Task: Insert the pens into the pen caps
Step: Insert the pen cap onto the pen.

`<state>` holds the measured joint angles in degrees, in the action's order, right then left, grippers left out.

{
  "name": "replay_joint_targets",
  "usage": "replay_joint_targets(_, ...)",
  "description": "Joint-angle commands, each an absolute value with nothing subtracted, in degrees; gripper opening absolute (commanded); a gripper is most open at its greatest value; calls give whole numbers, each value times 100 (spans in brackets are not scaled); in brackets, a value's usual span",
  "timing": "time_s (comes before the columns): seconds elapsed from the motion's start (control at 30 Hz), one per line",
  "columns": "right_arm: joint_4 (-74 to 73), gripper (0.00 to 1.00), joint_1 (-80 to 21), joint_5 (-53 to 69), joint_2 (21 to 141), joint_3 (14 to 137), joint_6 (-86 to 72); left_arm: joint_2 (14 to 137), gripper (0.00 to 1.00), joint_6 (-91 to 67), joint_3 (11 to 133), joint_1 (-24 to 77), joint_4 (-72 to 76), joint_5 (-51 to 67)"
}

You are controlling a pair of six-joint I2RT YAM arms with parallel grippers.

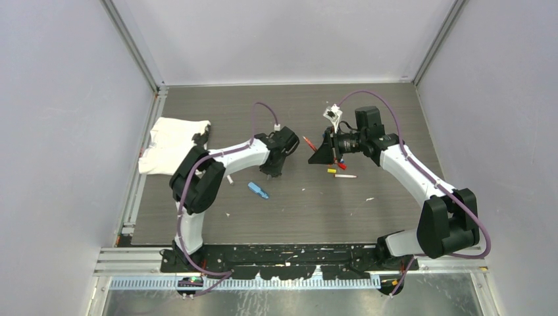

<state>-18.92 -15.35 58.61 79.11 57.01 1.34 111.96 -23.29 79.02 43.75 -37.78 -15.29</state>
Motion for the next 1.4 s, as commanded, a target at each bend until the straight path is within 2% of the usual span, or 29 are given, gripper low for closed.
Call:
replay_joint_targets(0.0, -1784, 1, -1515, 5968, 7835, 5846, 97, 11293, 24, -2224, 8112, 4403, -3992, -1711)
replay_joint_targets(0.43, -1784, 1, -1502, 5977, 7840, 5845, 90, 11683, 25, -2268, 7940, 4395, -3998, -1450)
replay_joint_targets(0.67, -1780, 1, -1504, 6001, 7814, 5845, 88, 11965, 32, -2209, 7976, 4300, -4239, -1143)
replay_joint_targets(0.83, -1781, 1, -1506, 6019, 7809, 5845, 83, 11942, 32, -2156, 7829, 4116, -4125, -656)
replay_joint_targets(1.13, -1775, 1, -1504, 6030, 7781, 5845, 73, 12029, 17, -1876, 7732, 3756, -4070, -25)
replay_joint_targets(1.23, -1775, 1, -1498, 6037, 7778, 5845, 73, 11966, 4, -1876, 7532, 3571, -3869, 454)
replay_joint_targets(1.37, -1767, 1, -1496, 6055, 7791, 5838, 62, 11576, 3, -2056, 6971, 3160, -3188, 1372)
